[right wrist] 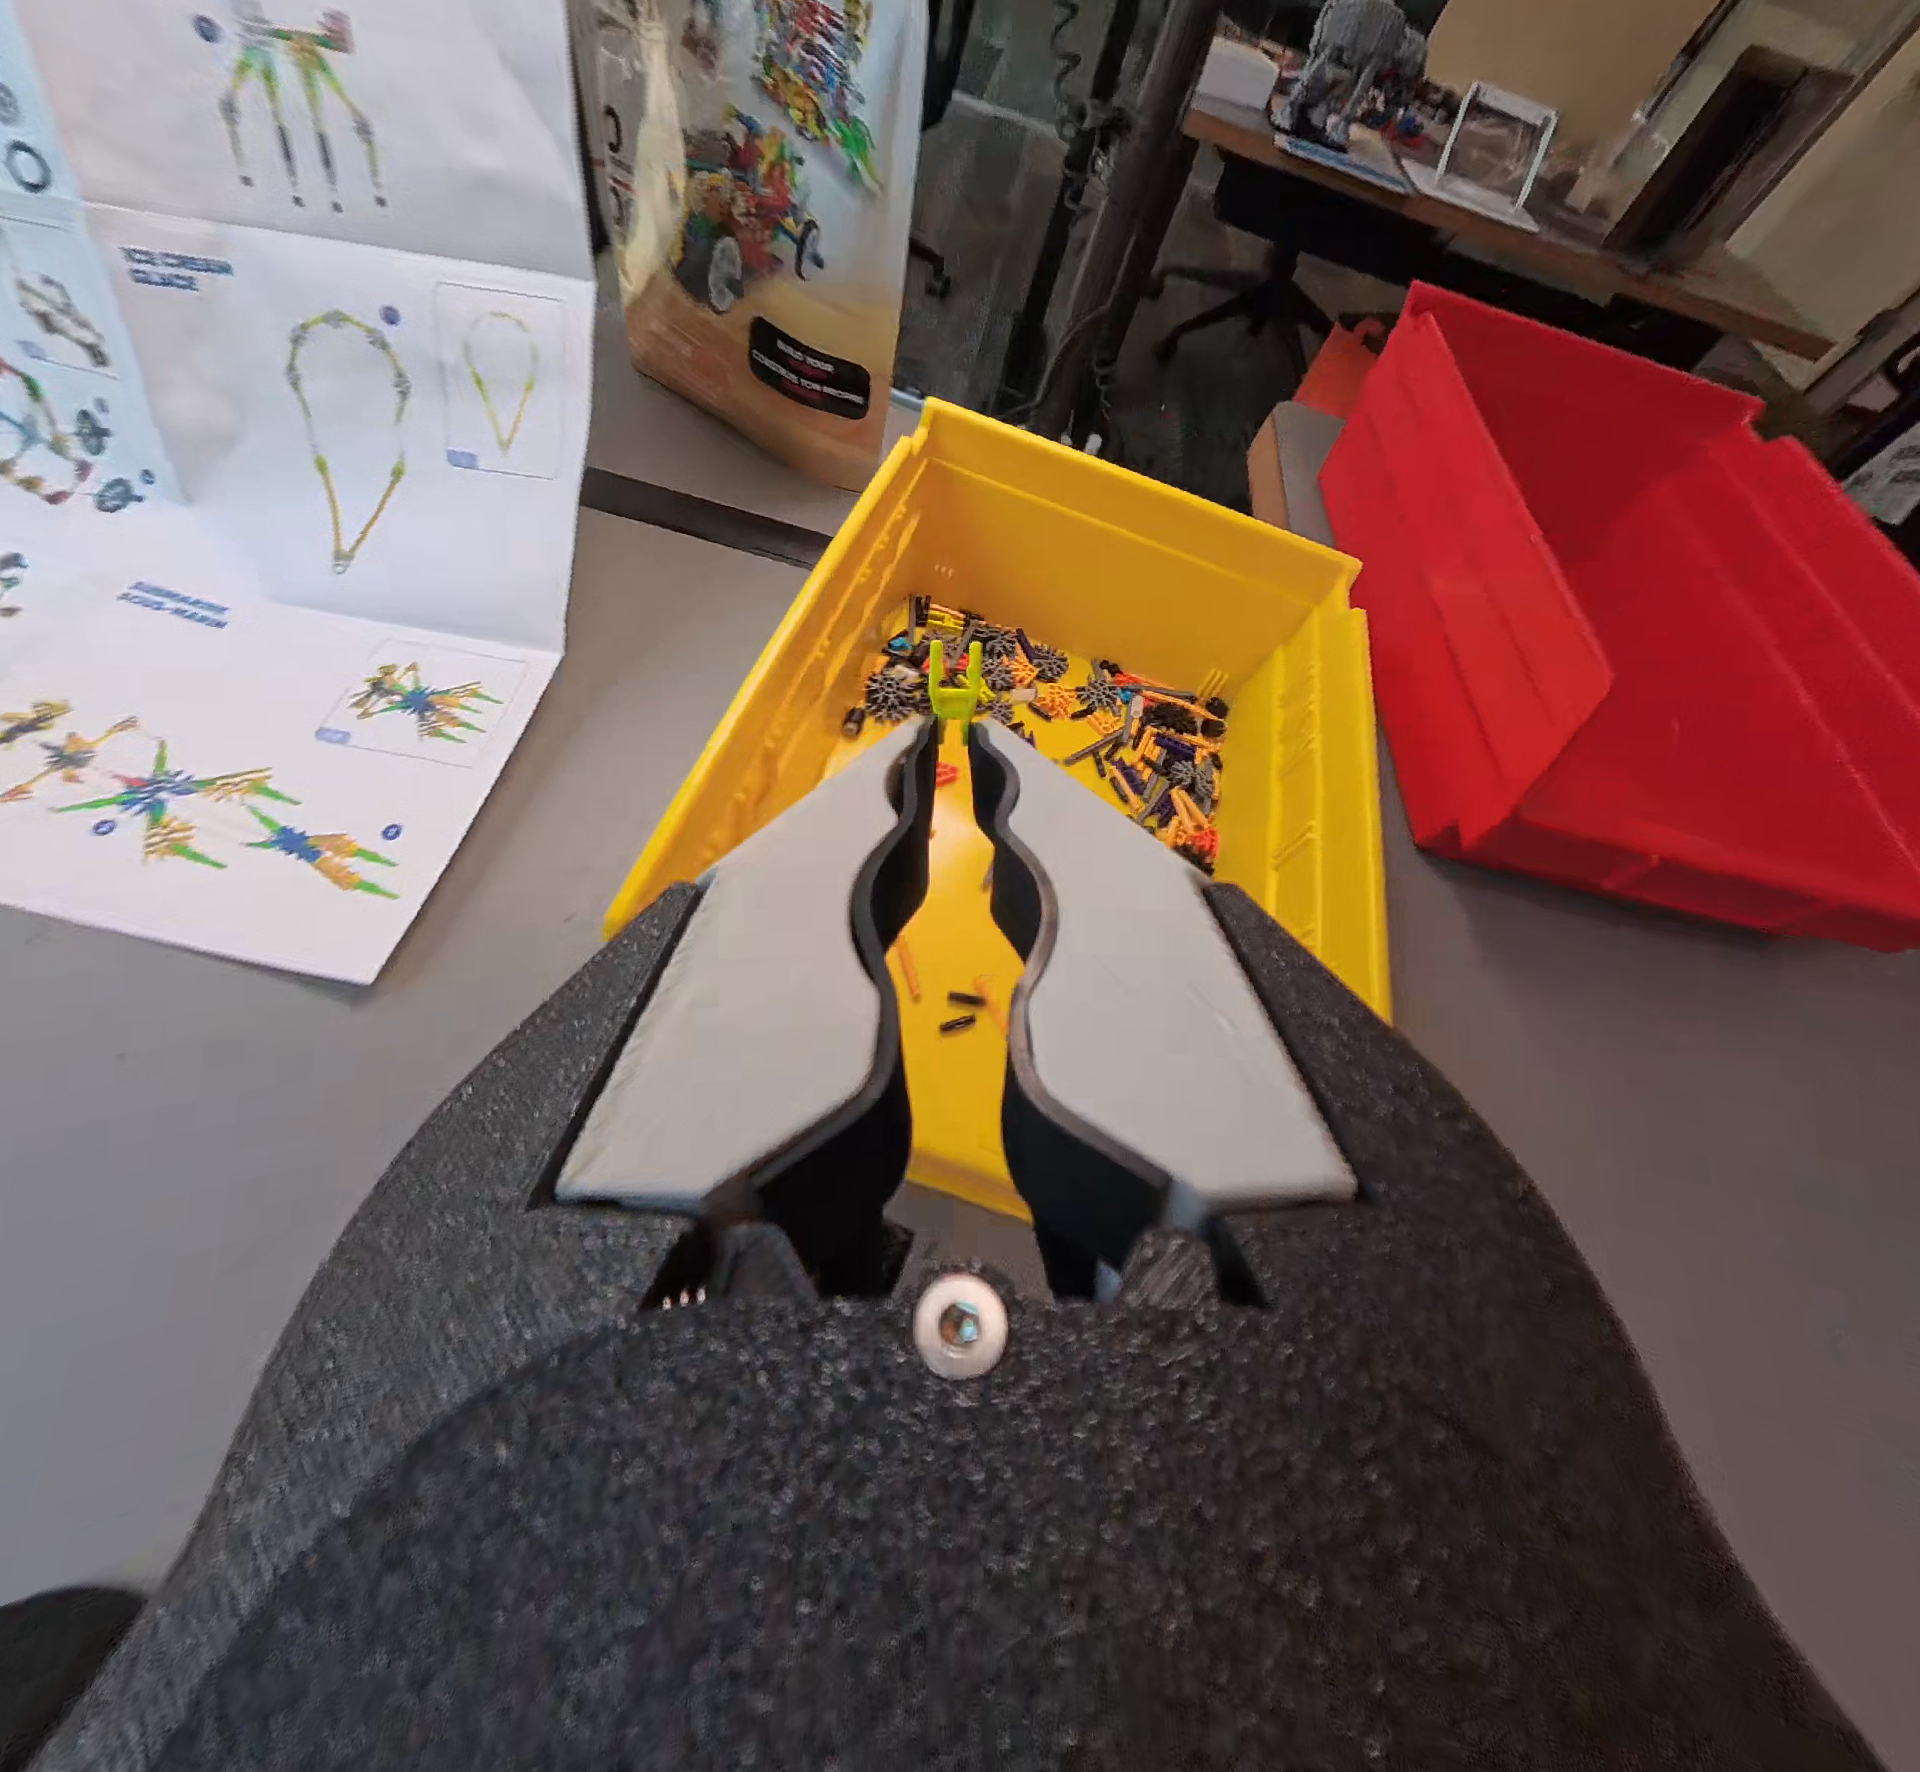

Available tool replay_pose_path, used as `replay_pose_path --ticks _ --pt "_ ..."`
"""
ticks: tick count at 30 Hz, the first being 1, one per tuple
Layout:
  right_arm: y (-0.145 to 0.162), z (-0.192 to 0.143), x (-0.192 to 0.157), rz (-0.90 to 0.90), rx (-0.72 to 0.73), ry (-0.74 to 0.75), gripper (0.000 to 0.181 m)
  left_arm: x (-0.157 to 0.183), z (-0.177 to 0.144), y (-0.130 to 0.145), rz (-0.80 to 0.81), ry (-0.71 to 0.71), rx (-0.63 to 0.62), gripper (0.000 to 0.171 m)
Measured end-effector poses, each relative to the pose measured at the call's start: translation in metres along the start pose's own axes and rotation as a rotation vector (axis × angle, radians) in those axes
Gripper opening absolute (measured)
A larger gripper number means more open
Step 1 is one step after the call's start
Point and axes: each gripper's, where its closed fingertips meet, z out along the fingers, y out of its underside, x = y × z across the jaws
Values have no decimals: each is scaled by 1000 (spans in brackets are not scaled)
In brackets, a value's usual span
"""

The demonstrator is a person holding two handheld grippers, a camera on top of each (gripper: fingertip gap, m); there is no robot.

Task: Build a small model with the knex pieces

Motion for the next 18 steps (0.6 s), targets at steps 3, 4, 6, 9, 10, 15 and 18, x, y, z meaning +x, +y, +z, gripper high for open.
replay_pose_path --ticks 3,4,6,9,10,15,18 --pt "-1 39 21 -4 -156 -17 4 -6 2 -5 27 -15 -9 64" --pt "2 50 22 6 -225 -47 5 -7 3 -10 41 -21 2 64" --pt "10 67 26 -4 -345 -80 5 -10 4 -21 66 -36 27 64" --pt "19 83 30 2 -455 -91 5 -9 7 -37 78 -33 62 64" --pt "18 87 33 4 -462 -77 4 -8 8 -40 81 -32 69 64" --pt "18 96 37 29 -481 -55 5 -7 13 -38 77 -19 58 64" --pt "15 96 42 54 -461 -28 23 -5 13 -28 71 -16 44 64"
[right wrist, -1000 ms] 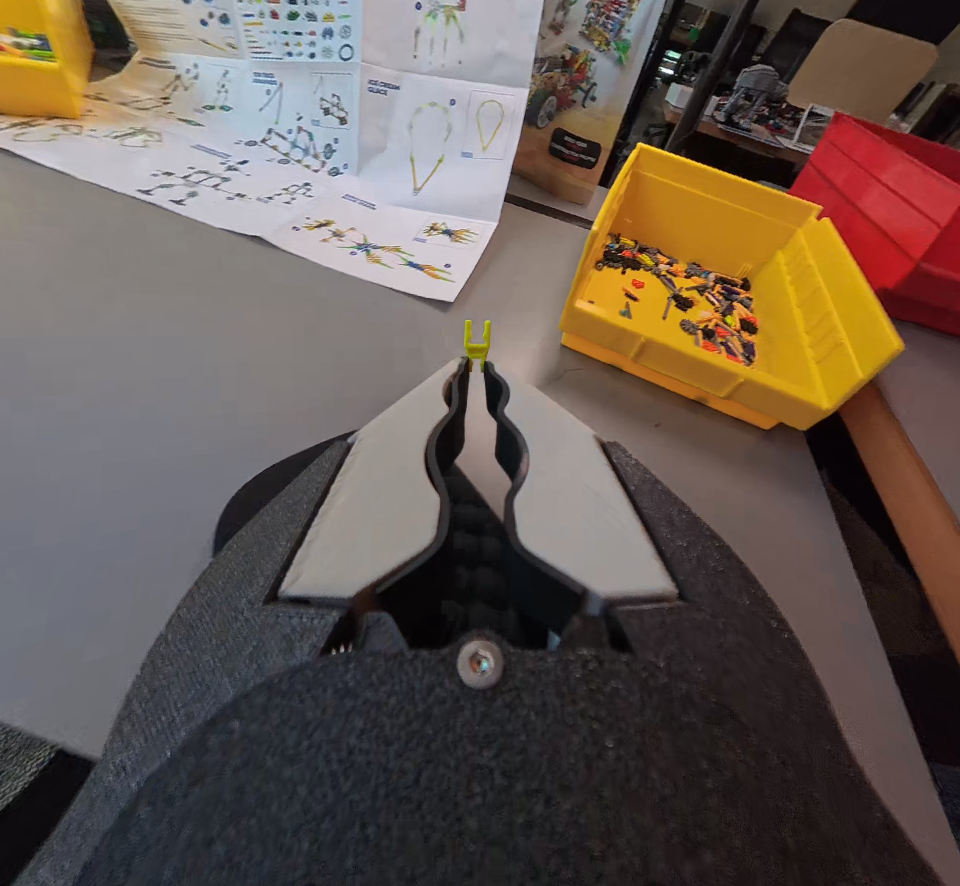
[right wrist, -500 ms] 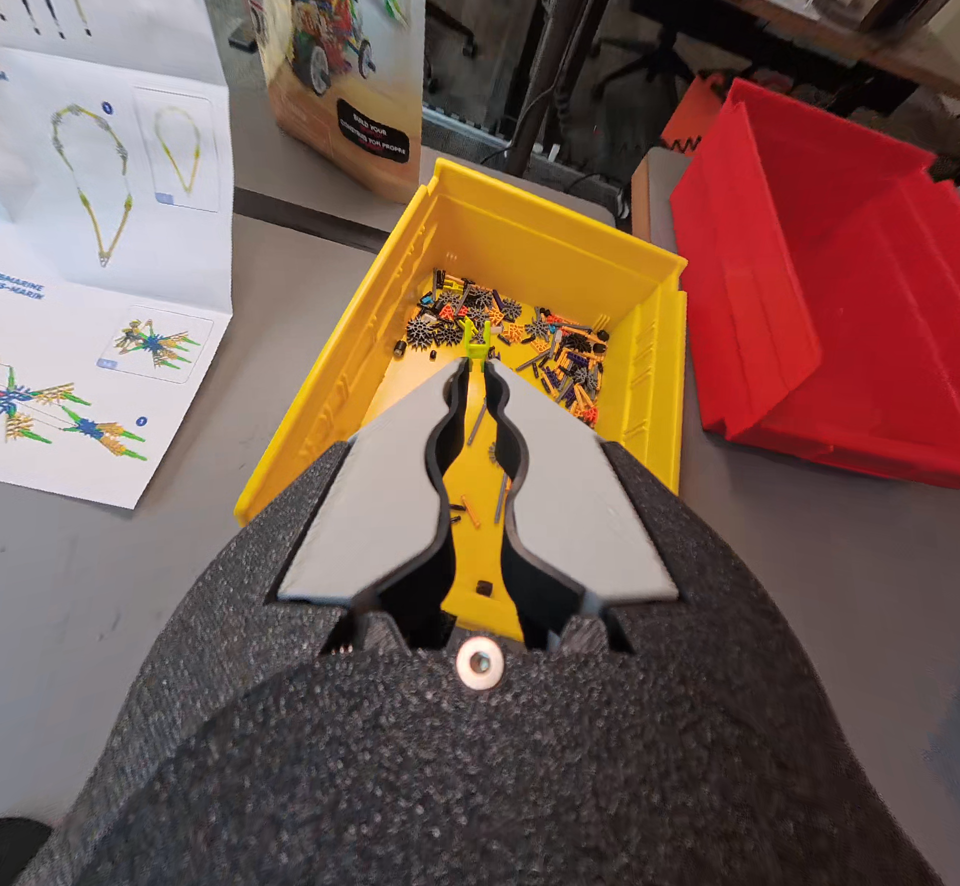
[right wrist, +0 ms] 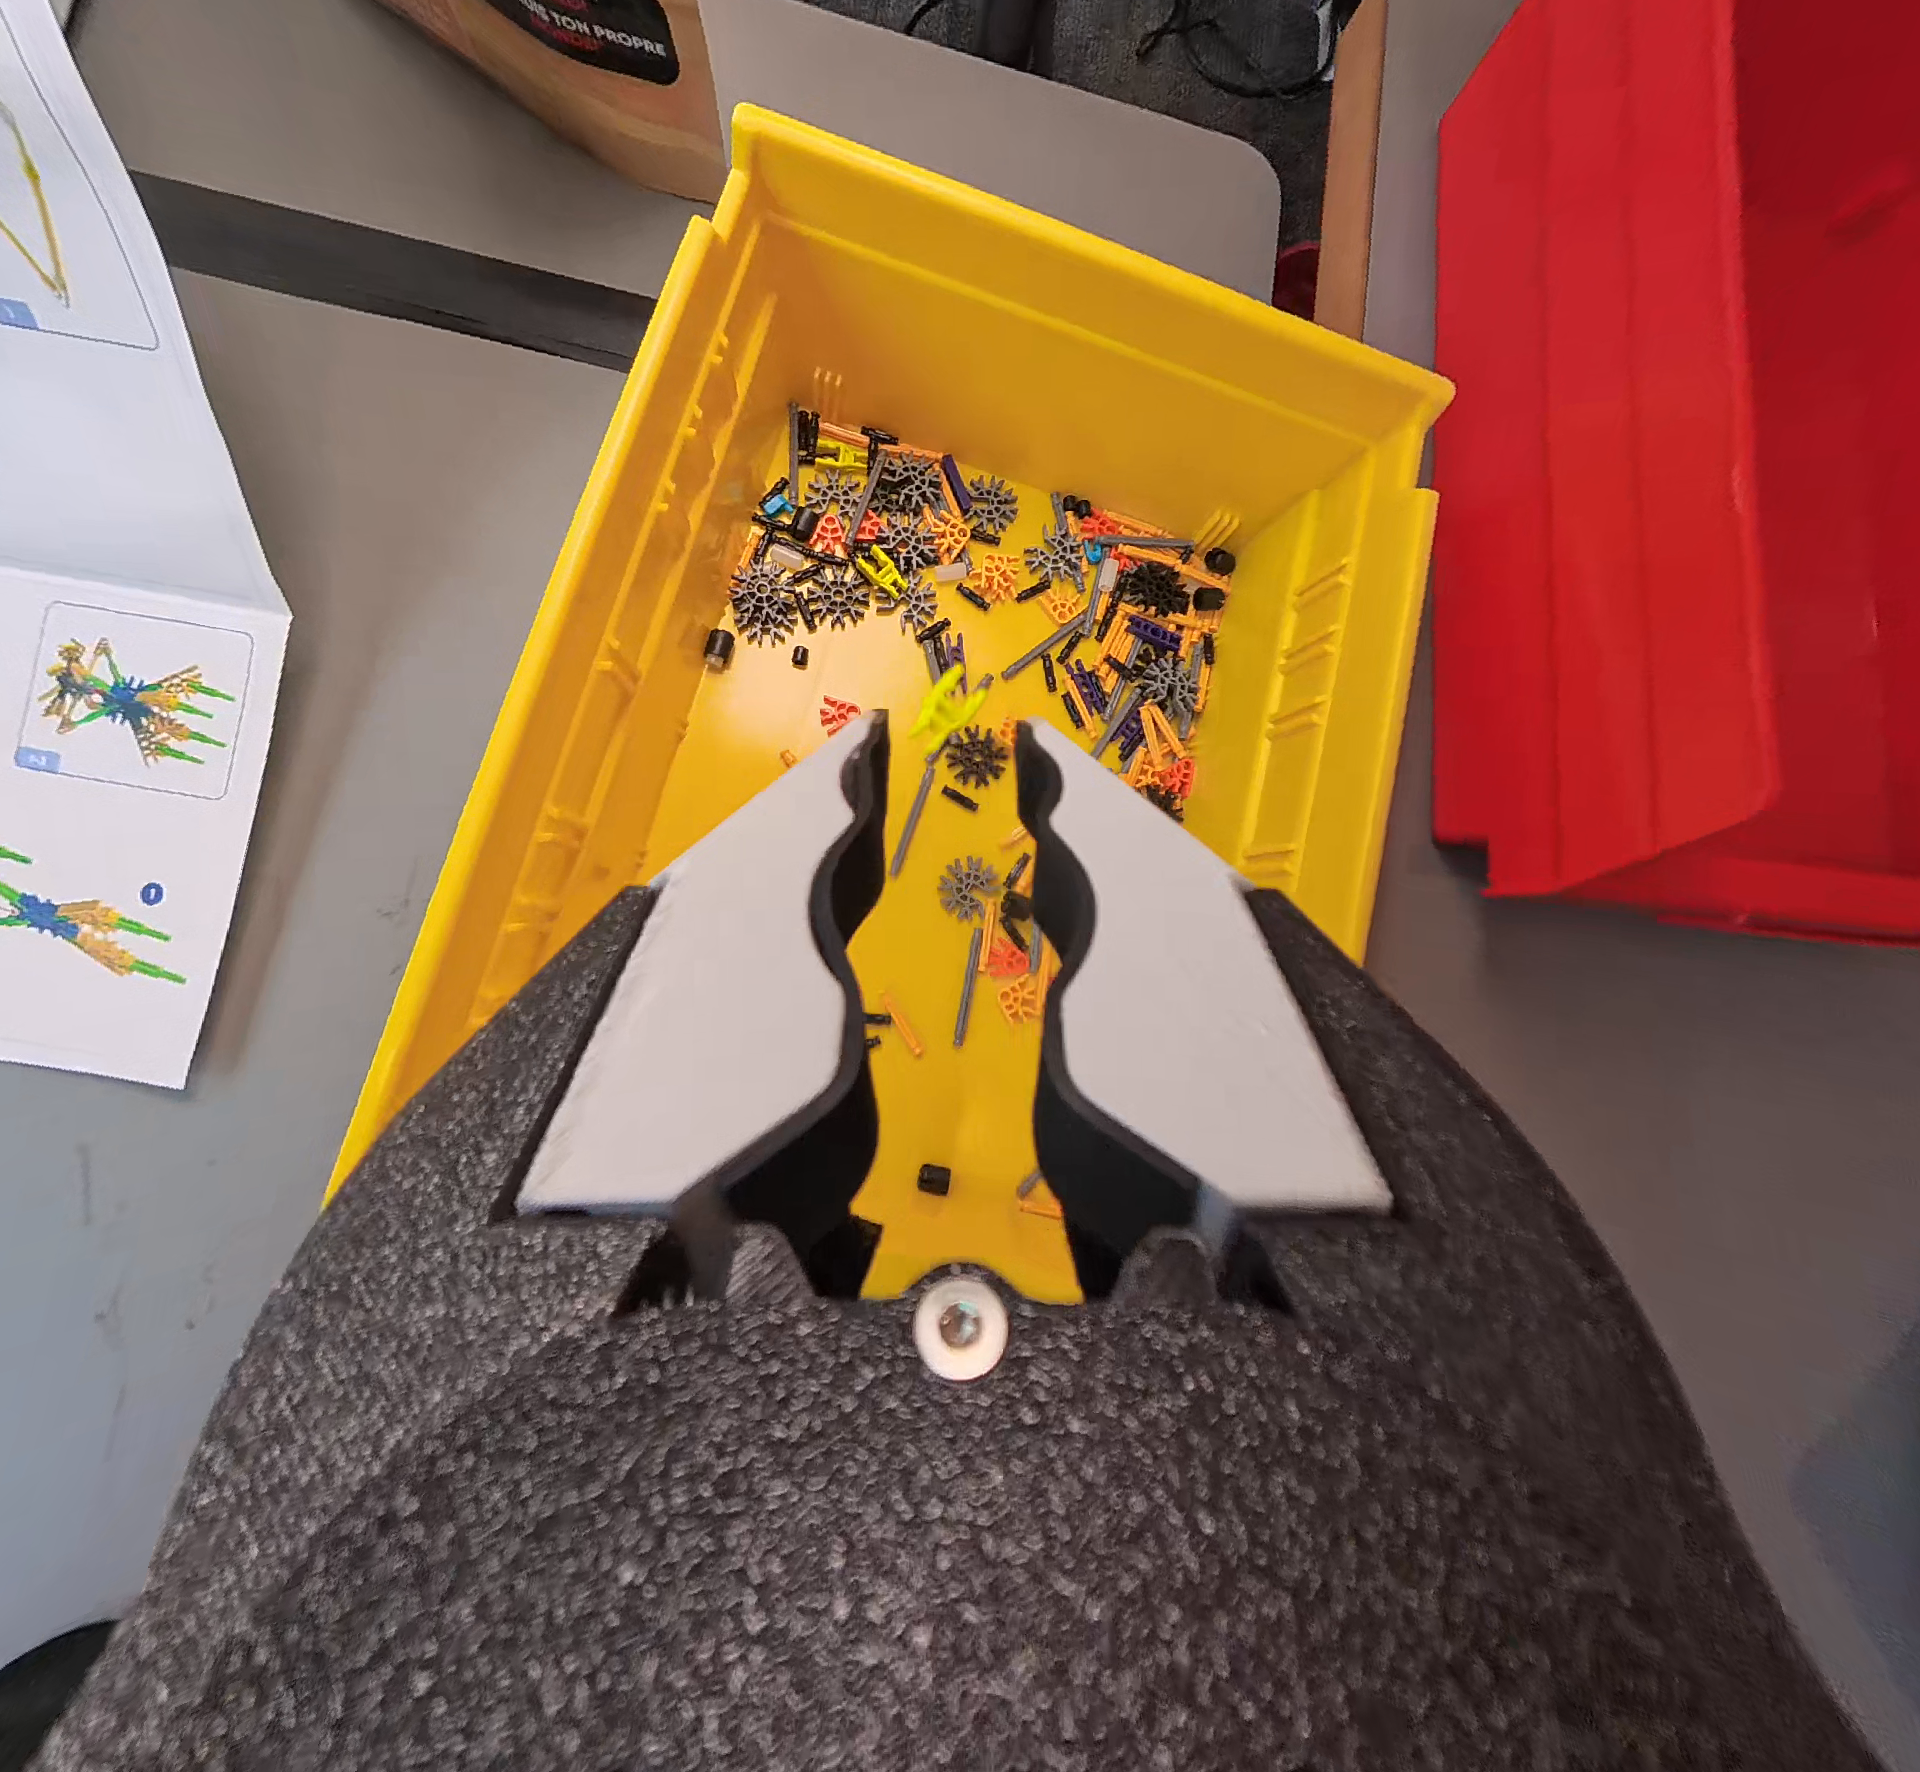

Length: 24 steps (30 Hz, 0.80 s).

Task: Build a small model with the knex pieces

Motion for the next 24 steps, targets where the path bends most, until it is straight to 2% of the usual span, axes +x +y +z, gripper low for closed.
replay_pose_path --ticks 3,7,11,14,18,21,24 --pt "-4 -8 1 17 44 2 34 0 -3 8 -2 -3 -10 64" --pt "-5 -23 -9 -6 103 -9 34 -4 -6 14 -14 -3 -19 64" --pt "-16 -42 -39 -85 302 -33 39 -6 -3 17 -24 7 -20 64" --pt "-32 -73 -81 -131 578 -59 40 -8 7 21 -38 24 -29 64" --pt "-42 -96 -162 -134 825 -161 41 -16 40 9 -15 79 -4 64" --pt "-54 -80 -227 -122 897 -268 45 -25 85 -20 -21 128 70 65" --pt "-66 -42 -280 -99 878 -354 47 -36 141 -42 -37 159 135 66"
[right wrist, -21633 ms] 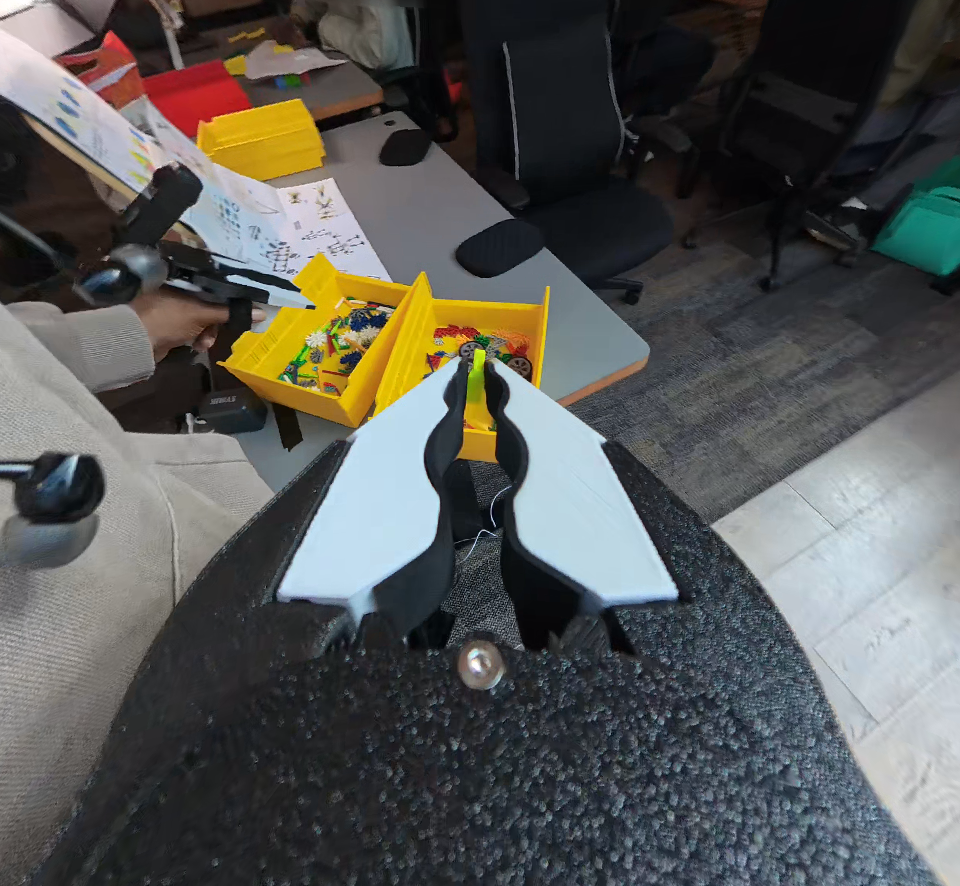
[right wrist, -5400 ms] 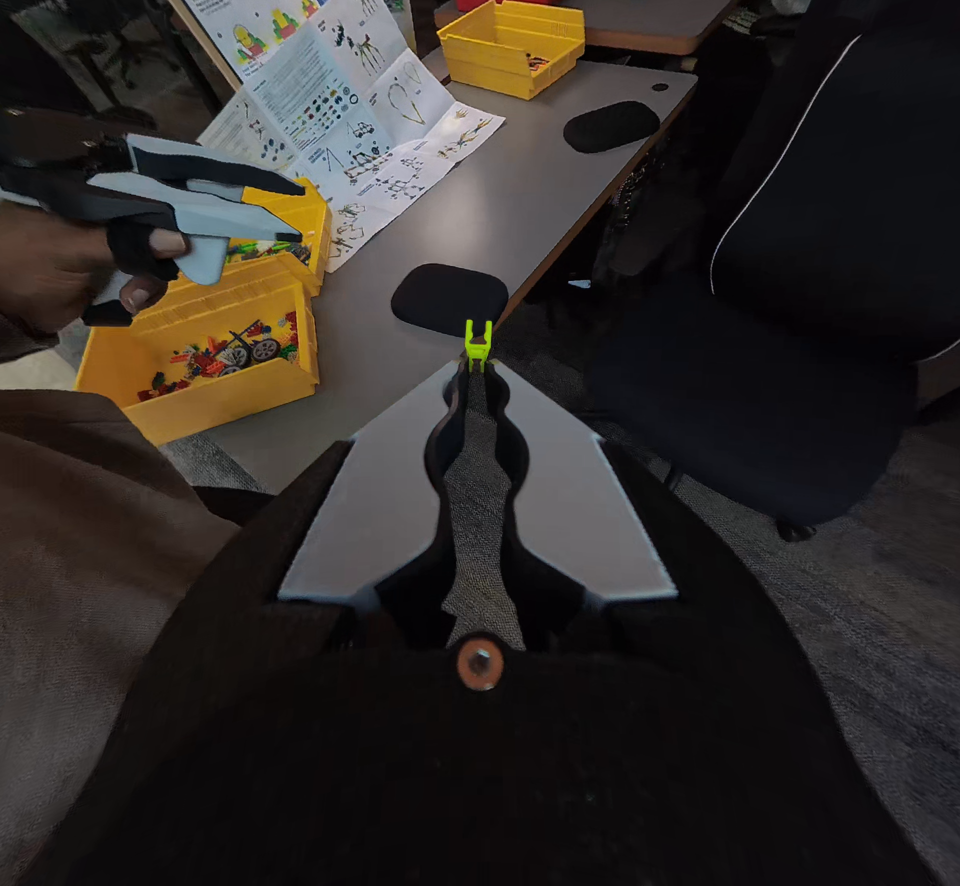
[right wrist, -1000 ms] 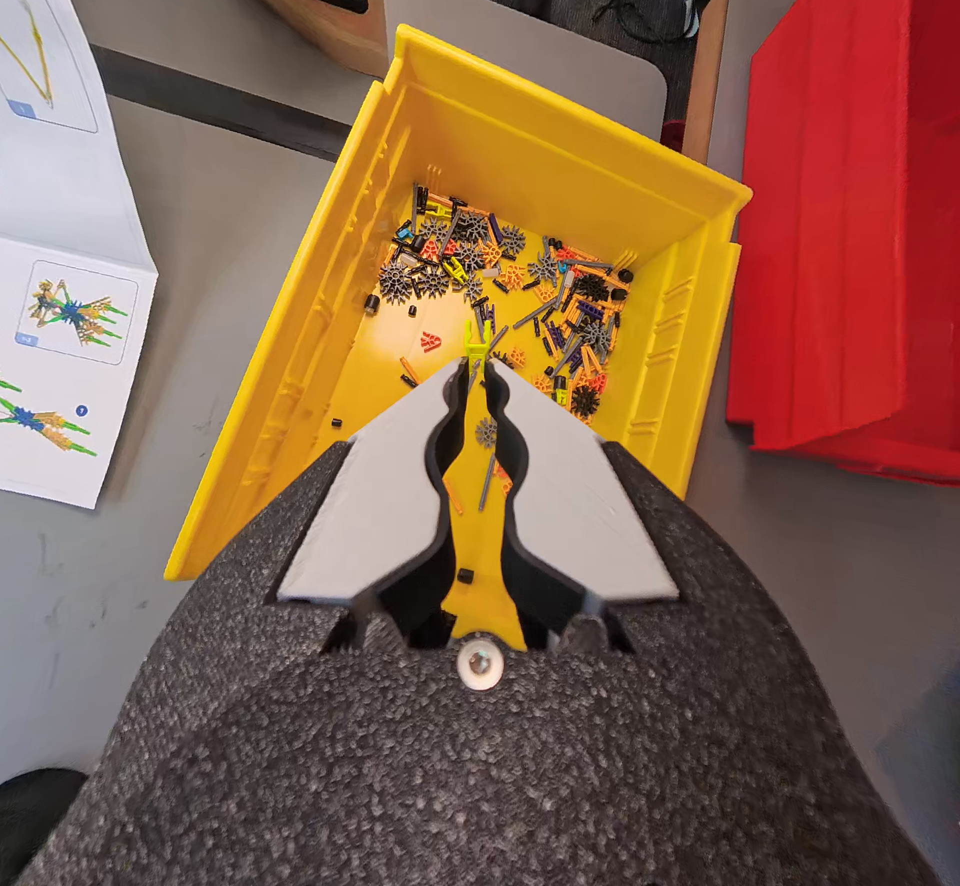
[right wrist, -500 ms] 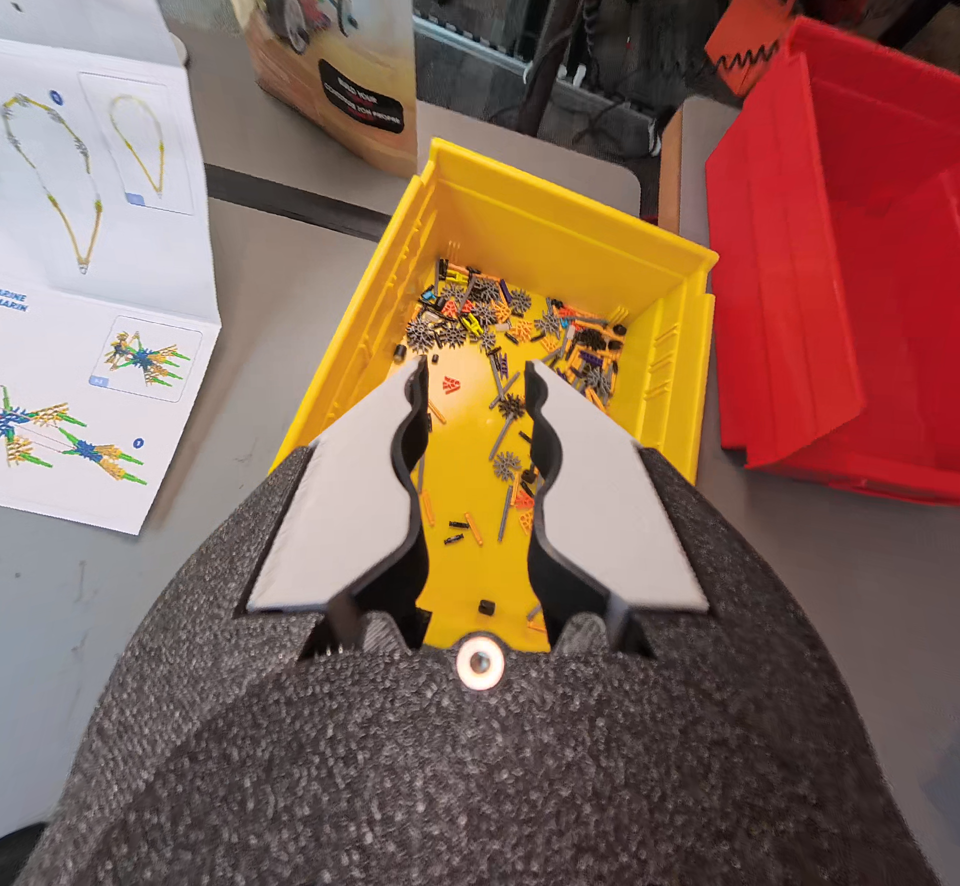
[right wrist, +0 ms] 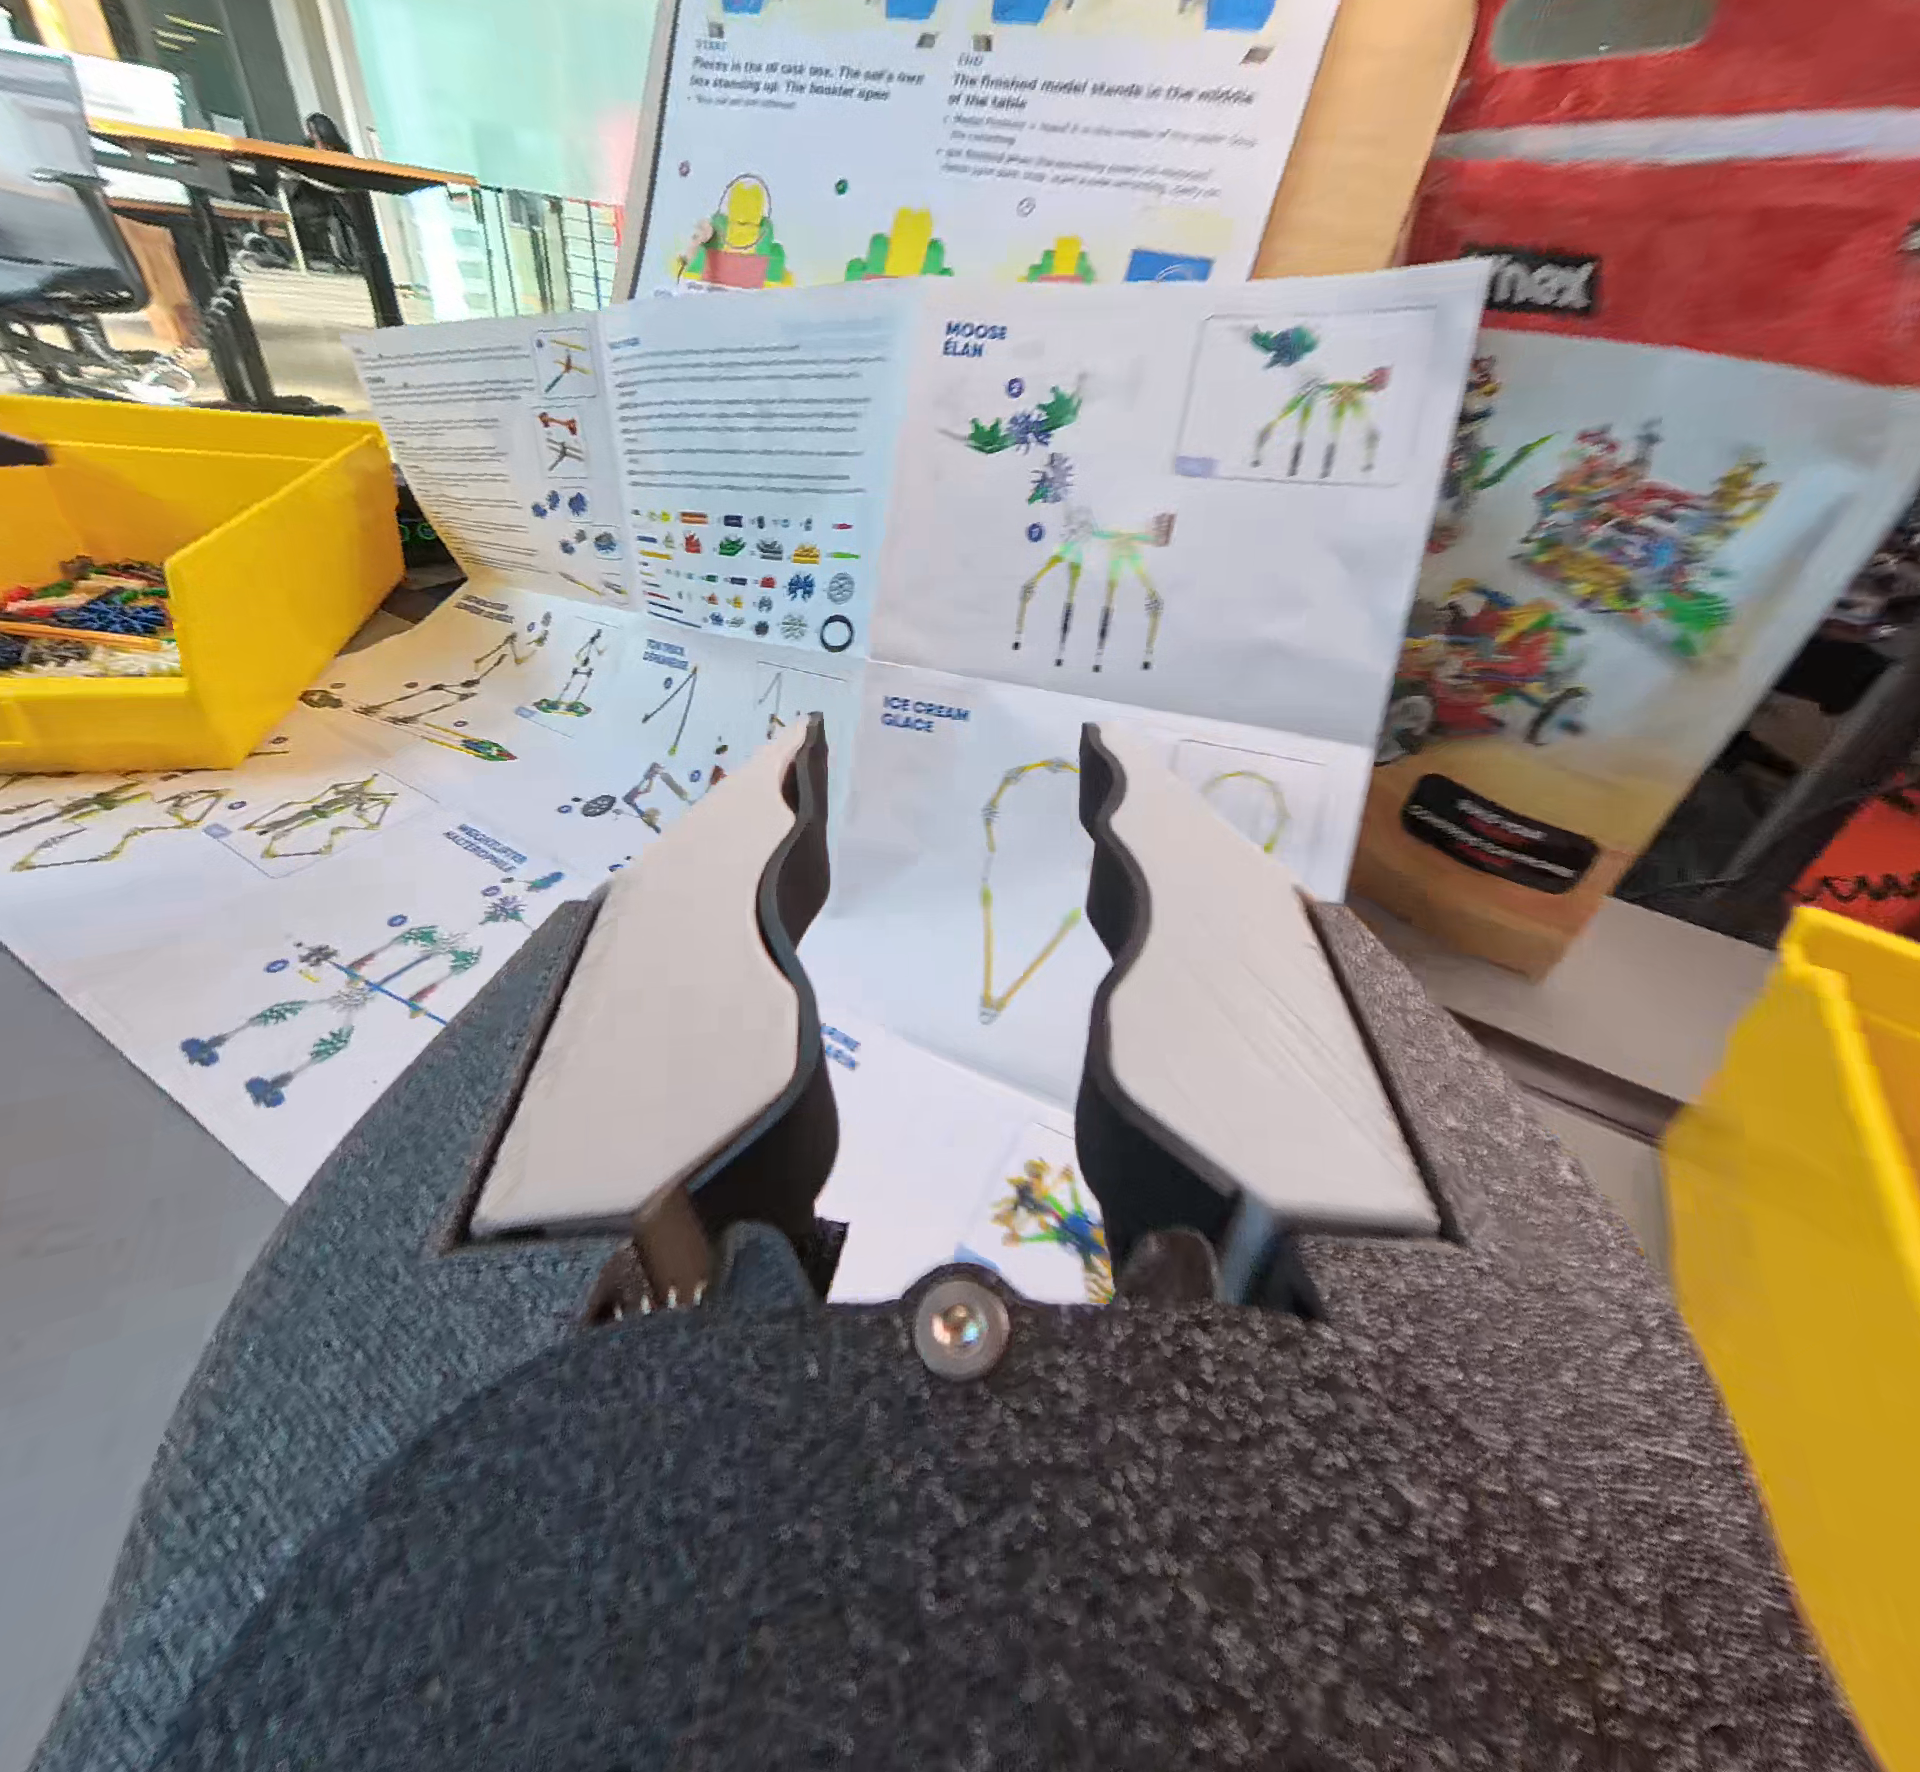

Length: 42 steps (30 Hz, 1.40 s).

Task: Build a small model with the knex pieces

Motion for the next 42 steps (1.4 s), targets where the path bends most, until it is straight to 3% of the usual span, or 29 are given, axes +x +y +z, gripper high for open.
replay_pose_path --ticks 3,5,8,11,14,19,29,42 --pt "15 27 -18 106 31 -31 47 -8 39 10 69 16 29 65" --pt "24 32 -30 74 10 -79 48 -4 44 24 90 42 54 60" --pt "33 28 -24 -59 -9 -73 46 -4 39 40 54 35 28 58" --pt "35 25 -21 95 -19 -119 52 0 34 43 -47 61 34 58" --pt "43 20 -11 31 -47 -90 52 -1 35 52 -61 59 0 59" --pt "48 17 0 113 -63 -85 52 -2 37 57 -20 44 -37 59" --pt "54 7 28 60 -97 22 54 -3 40 55 -41 63 -46 60" --pt "52 -1 33 152 -49 57 52 -4 39 71 40 90 -131 60"
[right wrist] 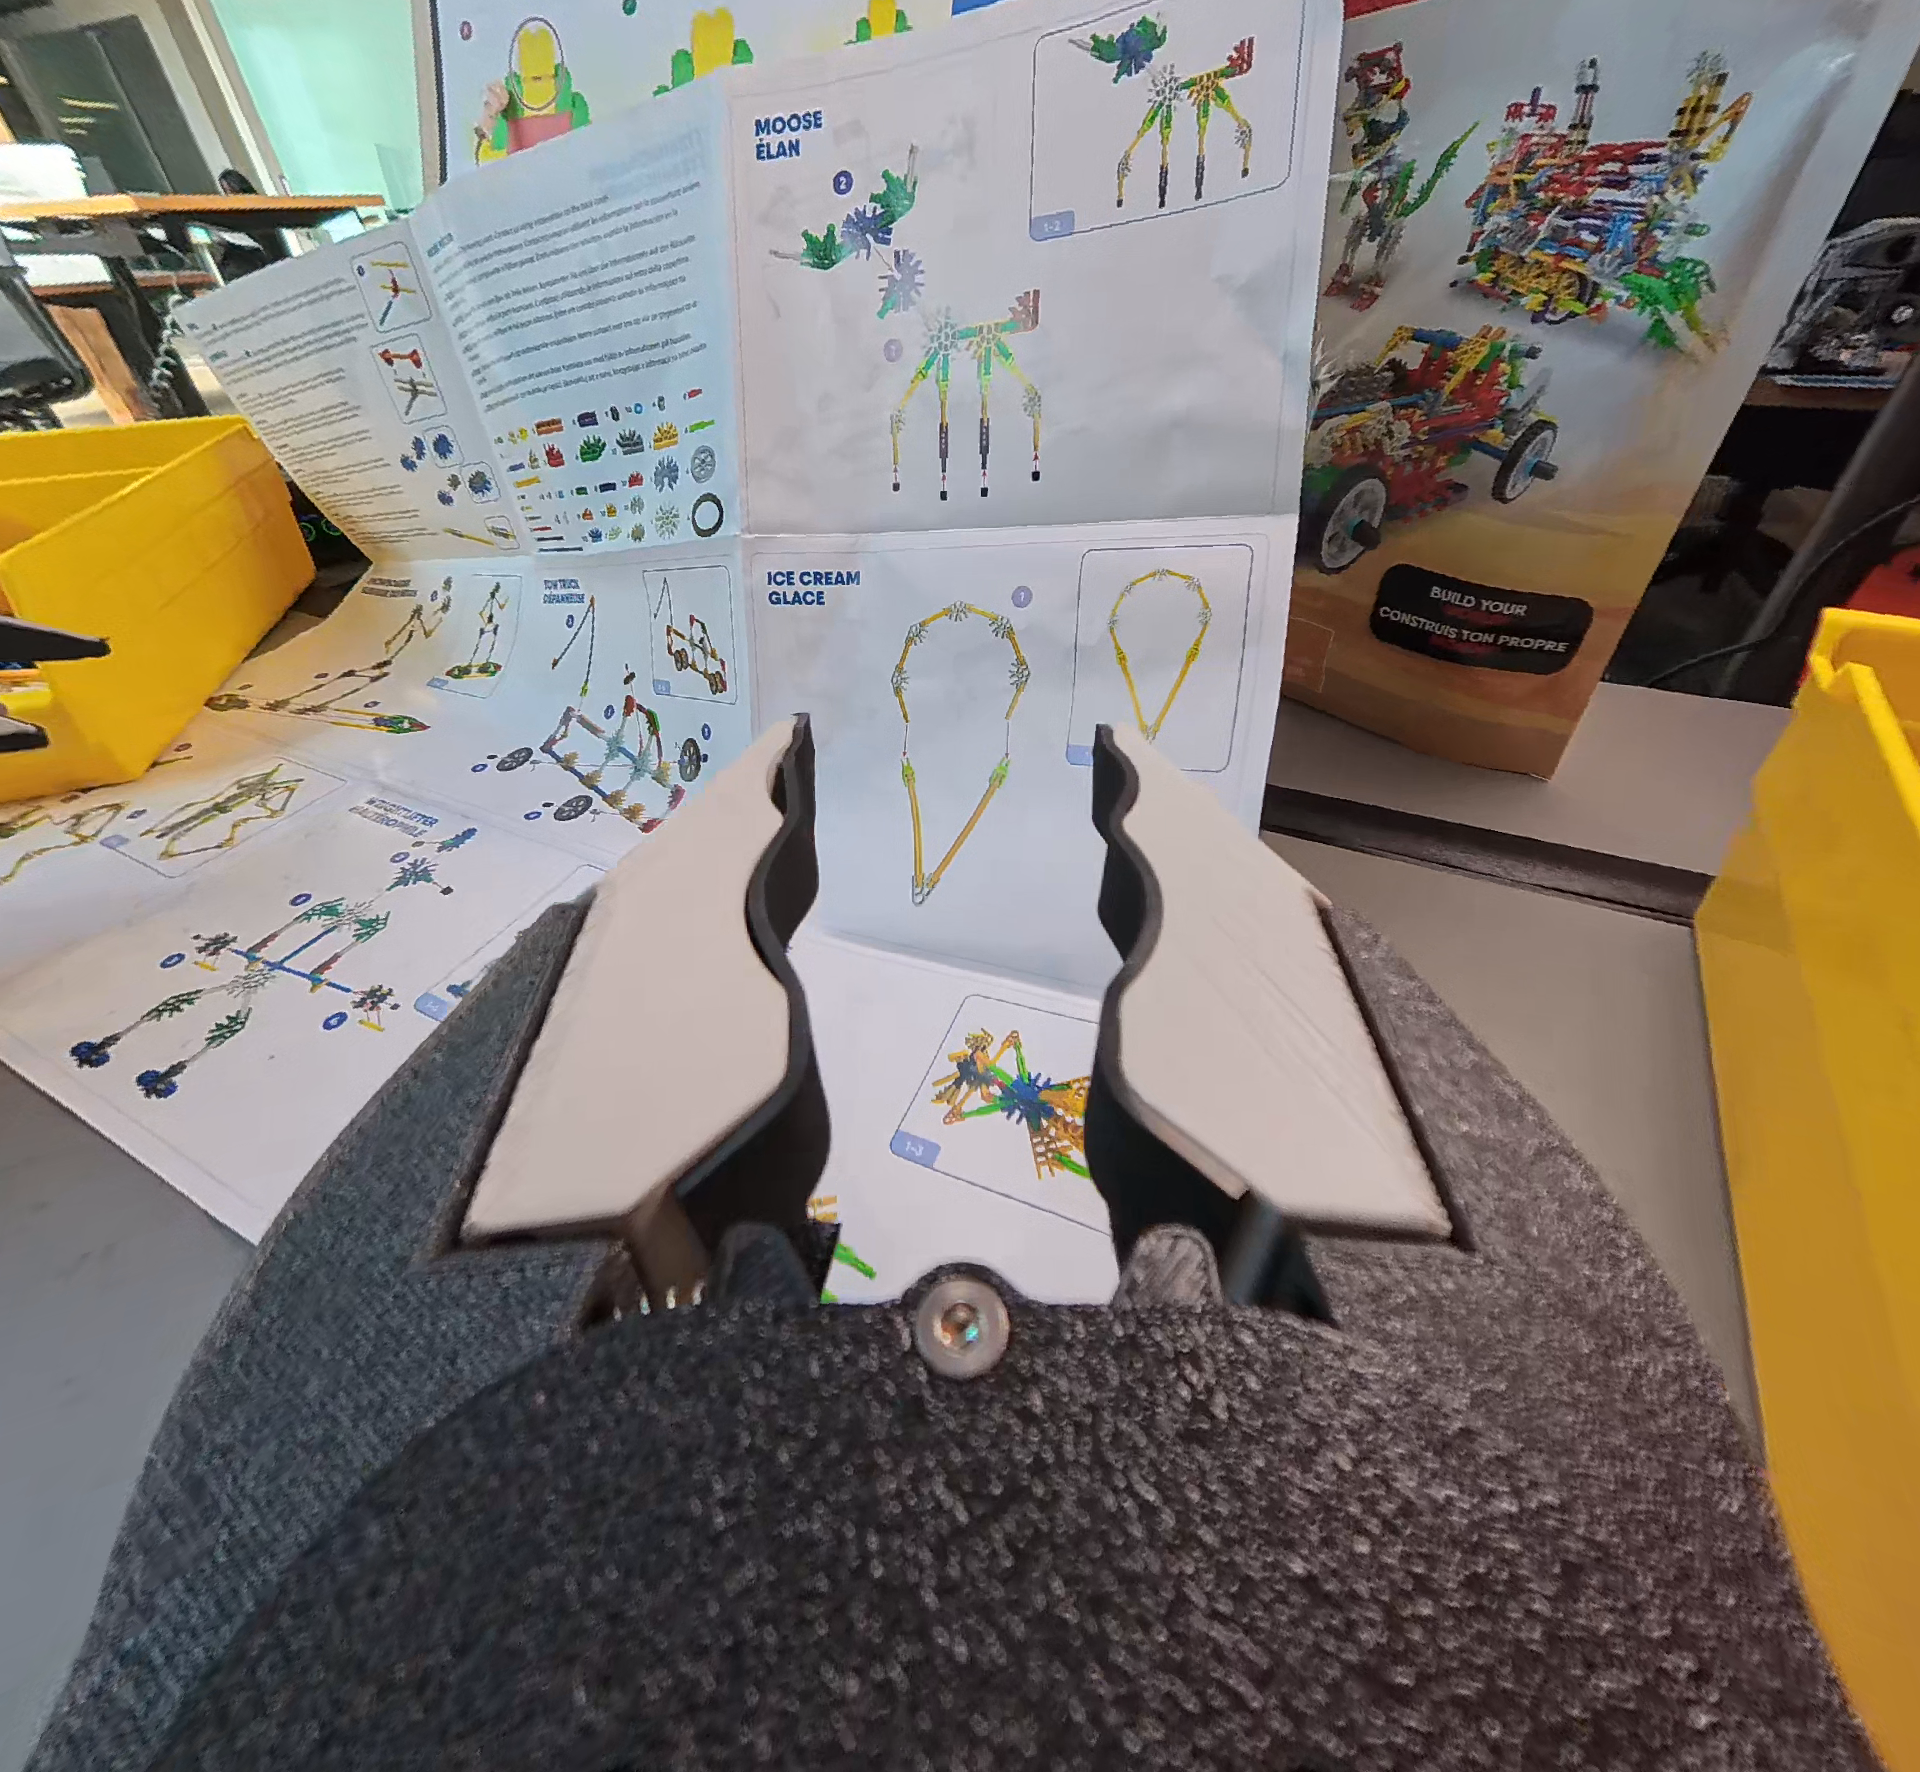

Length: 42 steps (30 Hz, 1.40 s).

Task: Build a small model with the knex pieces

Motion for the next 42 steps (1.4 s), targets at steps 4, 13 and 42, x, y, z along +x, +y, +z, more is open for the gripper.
replay_pose_path --ticks 4,13,42 --pt "-8 -4 12 51 41 41 47 -3 0 4 -22 1 -16 60" --pt "-16 -9 17 18 74 89 46 9 -4 -9 -33 14 34 59" --pt "-21 -16 29 -11 75 96 45 13 0 5 -126 29 -17 61"
